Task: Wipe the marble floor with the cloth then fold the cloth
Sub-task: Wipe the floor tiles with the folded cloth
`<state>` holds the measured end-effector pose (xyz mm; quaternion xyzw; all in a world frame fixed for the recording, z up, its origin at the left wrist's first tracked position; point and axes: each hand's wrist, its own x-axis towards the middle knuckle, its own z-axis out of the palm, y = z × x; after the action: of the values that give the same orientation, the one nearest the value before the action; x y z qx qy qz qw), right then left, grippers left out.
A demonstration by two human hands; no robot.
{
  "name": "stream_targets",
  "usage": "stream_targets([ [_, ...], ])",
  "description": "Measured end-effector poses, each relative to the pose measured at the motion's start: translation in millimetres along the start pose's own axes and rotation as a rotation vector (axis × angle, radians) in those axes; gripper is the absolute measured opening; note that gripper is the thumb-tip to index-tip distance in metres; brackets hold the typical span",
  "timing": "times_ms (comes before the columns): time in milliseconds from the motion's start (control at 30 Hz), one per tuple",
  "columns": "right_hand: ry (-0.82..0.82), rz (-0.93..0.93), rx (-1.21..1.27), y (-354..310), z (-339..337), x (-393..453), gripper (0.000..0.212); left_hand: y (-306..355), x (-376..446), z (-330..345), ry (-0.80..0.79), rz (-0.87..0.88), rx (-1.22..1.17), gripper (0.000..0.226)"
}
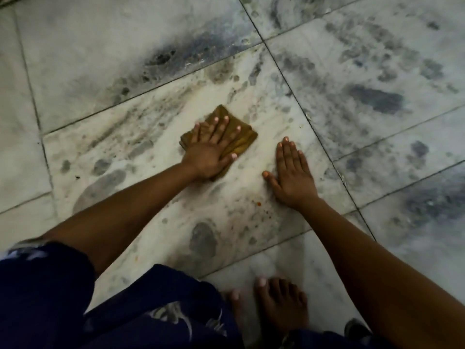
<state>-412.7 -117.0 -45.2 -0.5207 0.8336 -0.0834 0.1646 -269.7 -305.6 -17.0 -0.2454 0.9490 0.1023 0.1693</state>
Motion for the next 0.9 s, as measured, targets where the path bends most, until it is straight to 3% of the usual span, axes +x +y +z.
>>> stream_targets([
  [167, -0.014, -0.005, -0.005, 1, 0, 1, 0.085, 5, -54, 23, 0.048, 0.216, 0.034, 0.061],
  [400, -0.052, 0.007, -0.021, 0, -2, 1, 0.088, -2, 25, -19, 0.041, -0.041, -0.016, 0.056],
  [533, -0.061, 0.013, -0.017, -1, -4, 2, 0.09, 4, -5, -1, 0.036, 0.073, -0.005, 0.07],
  [700, -0.055, 0.007, -0.014, 0, -3, 2, 0.089, -1, -112, 48, 0.099, 0.139, 0.018, 0.062],
  [900, -0.039, 0.011, -0.029, -2, 0, 0, 0.086, 3, -37, 7, 0.031, 0.073, 0.035, 0.061],
])
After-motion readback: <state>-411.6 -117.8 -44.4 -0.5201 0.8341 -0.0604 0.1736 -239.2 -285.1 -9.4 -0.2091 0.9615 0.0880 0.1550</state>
